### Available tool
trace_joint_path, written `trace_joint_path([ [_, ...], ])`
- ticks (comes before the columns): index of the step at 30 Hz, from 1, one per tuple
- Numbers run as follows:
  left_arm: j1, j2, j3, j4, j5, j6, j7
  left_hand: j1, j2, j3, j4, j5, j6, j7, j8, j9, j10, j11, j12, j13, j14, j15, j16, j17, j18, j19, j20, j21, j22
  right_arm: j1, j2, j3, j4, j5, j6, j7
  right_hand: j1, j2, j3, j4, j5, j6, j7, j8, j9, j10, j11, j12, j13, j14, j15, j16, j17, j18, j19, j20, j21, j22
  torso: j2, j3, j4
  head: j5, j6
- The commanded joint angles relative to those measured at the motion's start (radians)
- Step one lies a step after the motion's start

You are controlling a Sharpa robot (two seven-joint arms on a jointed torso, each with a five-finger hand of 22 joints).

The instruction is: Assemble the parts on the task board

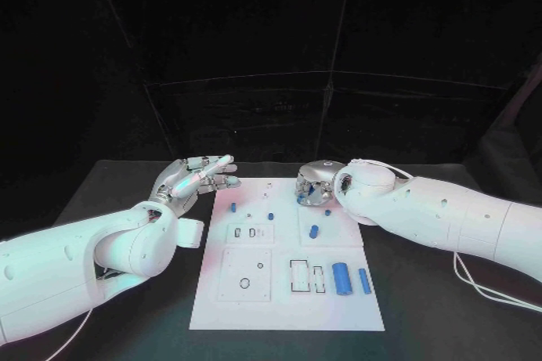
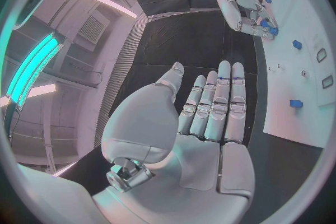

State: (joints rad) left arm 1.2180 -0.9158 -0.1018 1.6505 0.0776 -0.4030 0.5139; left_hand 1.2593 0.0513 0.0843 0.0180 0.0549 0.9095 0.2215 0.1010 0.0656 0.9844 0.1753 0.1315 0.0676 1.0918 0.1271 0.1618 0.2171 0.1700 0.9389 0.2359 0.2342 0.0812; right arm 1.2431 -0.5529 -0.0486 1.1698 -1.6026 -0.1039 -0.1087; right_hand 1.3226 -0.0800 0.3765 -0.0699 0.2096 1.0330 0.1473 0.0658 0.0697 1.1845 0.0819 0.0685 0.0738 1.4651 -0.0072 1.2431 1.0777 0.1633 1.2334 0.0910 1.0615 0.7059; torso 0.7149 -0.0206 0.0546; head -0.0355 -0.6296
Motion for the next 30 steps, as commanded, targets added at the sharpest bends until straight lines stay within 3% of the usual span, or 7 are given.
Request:
trace_joint_path([
  [1,0.003,-0.001,0.001,0.003,-0.006,0.014,0.002,0.0,0.003,-0.007,0.0,0.002,0.0,0.006,-0.004,-0.001,-0.001,0.003,-0.006,-0.001,-0.007,0.004,-0.005,0.002,0.013,-0.004,0.005,-0.006,-0.001,0.002,0.003,0.0,-0.002,-0.006,0.021,0.008,0.015,0.002,0.01,-0.001,-0.007,0.009,0.002,0.006,0.001,0.008,0.0,0.004,0.0,0.035,0.004,0.008,0.003,-0.013,0.008,-0.001,0.008,0.005,0.002,-0.0001,0.0002,-0.001,-0.002],
  [14,0.005,-0.002,0.001,0.003,-0.006,0.021,-0.003,0.0,0.004,-0.007,0.0,0.002,0.0,0.006,-0.004,-0.001,-0.001,0.003,-0.006,-0.001,-0.007,0.004,-0.005,0.002,0.013,-0.004,0.006,-0.007,-0.001,0.002,0.012,0.0,-0.017,-0.006,0.006,0.013,0.03,0.008,0.039,-0.002,-0.023,0.022,0.001,0.007,0.002,0.02,-0.002,0.005,0.0,0.033,0.002,0.021,0.014,-0.015,0.006,0.0,0.032,0.029,0.003,-0.0009,0.0009,-0.001,-0.006],
  [24,0.006,-0.004,0.001,0.002,-0.006,0.025,-0.006,0.0,0.005,-0.006,0.0,0.002,0.0,0.006,-0.004,-0.001,-0.001,0.003,-0.006,-0.001,-0.007,0.004,-0.006,0.002,0.013,-0.004,0.006,-0.007,-0.001,0.002,-0.013,0.001,0.026,0.02,-0.165,0.035,0.032,0.015,0.052,0.004,-0.028,0.055,-0.003,0.019,0.007,0.049,-0.01,0.014,0.006,0.033,-0.006,0.03,0.022,-0.018,0.012,-0.001,0.057,0.058,0.002,-0.002,-0.0006,0.005,-0.003],
  [26,0.007,-0.006,0.001,0.001,-0.006,0.026,-0.006,0.0,0.005,-0.006,0.0,0.002,0.0,0.006,-0.004,-0.001,-0.001,0.003,-0.006,-0.001,-0.007,0.004,-0.006,0.002,0.013,-0.004,0.006,-0.007,-0.001,0.002,-0.021,0.001,0.043,0.03,-0.218,0.017,0.031,0.015,0.053,0.005,-0.028,0.058,-0.003,0.02,0.007,0.05,-0.01,0.014,0.006,0.032,-0.006,0.03,0.021,-0.018,0.012,-0.001,0.058,0.058,0.002,-0.0027,-0.0016,0.006,0.001],
  [30,0.008,-0.008,0.001,0.002,-0.006,0.028,-0.007,0.0,0.005,-0.006,0.0,0.002,0.0,0.006,-0.004,-0.001,-0.001,0.003,-0.006,-0.001,-0.007,0.004,-0.006,0.002,0.013,-0.004,0.006,-0.007,-0.001,0.002,-0.015,0.001,0.048,0.036,-0.27,-0.018,0.031,0.017,0.054,0.007,-0.027,0.059,-0.003,0.02,0.007,0.051,-0.01,0.014,0.006,0.031,-0.006,0.027,0.015,-0.017,0.01,-0.001,0.057,0.055,0.002,-0.0026,-0.002,0.009,0.005],
])
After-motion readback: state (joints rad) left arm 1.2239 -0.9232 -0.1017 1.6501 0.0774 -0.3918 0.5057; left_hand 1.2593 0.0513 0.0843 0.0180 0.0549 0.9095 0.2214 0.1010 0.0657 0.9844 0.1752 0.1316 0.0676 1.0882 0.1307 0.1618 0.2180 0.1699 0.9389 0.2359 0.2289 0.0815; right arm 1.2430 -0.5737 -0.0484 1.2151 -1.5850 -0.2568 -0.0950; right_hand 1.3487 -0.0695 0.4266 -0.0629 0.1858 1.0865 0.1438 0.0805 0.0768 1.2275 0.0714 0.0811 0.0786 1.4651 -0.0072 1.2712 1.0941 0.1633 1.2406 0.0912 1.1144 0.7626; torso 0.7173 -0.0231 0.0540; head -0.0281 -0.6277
